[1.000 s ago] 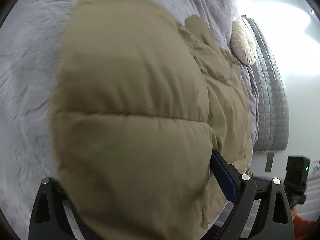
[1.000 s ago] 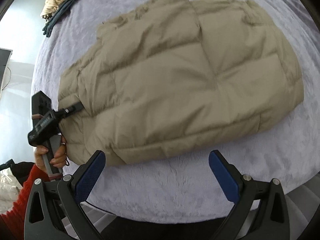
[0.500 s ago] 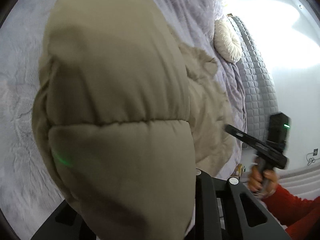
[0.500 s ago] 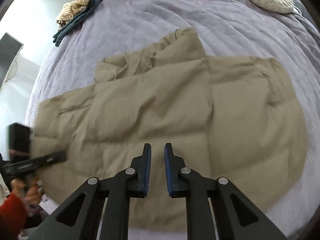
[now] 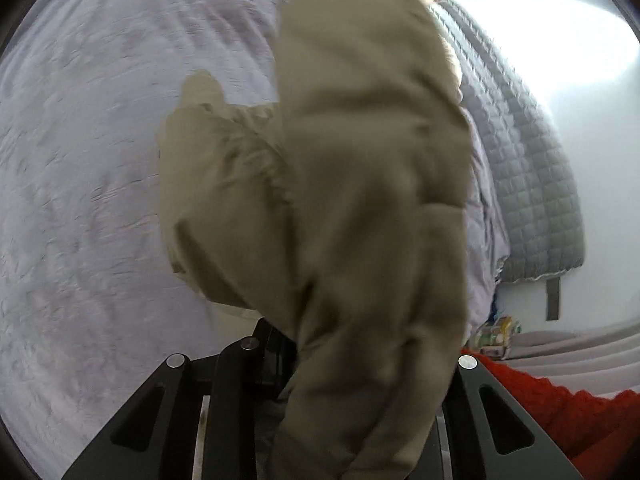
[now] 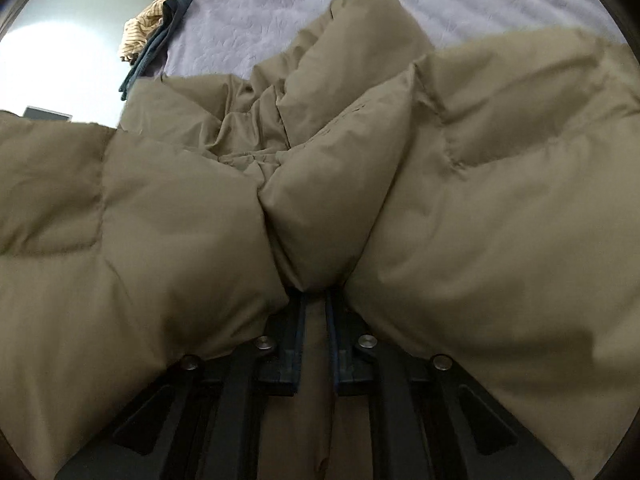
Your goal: Fold large clothes
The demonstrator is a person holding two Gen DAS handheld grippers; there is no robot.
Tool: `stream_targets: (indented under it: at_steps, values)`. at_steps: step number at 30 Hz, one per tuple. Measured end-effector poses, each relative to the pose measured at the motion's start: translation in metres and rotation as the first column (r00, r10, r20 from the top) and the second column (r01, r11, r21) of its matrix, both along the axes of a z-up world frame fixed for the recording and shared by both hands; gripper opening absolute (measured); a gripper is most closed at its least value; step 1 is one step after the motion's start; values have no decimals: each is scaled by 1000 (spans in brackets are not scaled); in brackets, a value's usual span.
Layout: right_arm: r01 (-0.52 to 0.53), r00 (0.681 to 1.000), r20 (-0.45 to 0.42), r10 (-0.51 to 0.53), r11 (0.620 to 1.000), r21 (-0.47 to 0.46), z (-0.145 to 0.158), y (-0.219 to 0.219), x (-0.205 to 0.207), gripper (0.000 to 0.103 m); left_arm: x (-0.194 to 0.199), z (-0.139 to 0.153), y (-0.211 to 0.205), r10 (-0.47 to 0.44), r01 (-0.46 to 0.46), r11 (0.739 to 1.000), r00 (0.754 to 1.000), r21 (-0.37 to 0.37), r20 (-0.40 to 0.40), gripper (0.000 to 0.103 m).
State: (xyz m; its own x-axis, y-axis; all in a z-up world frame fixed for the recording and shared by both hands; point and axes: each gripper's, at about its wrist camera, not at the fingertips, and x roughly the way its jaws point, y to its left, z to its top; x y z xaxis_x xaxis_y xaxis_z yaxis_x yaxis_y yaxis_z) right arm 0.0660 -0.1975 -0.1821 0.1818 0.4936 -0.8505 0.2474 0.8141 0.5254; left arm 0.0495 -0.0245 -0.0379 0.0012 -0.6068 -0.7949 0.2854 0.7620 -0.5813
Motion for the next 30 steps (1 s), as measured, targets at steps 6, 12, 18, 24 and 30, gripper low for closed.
stream_targets:
  at_steps: [6,12,18,24,30]
  values:
    - [35,998,-54,-29,992,124,-19,-16,5,5,1,-1,-52,17,-17,995,1000,97,-3,26]
    - [61,998,-28,-57,984,165,15,-55,-3,8,0,2,-87,16,-15,987,1000,162,-4,26]
    - [208,977,20,-211,972,109,62,-140,-58,8,-9,-15,-140,-83,80,966,997,245,-1,27]
    - [351,937,-23,-350,934,67,73,-203,-128,9,-12,-51,-201,-223,220,951,975,218,-11,52]
    - [411,911,-40,-410,911,41,81,-224,-183,62,-4,-85,-230,-296,305,948,950,87,-99,78]
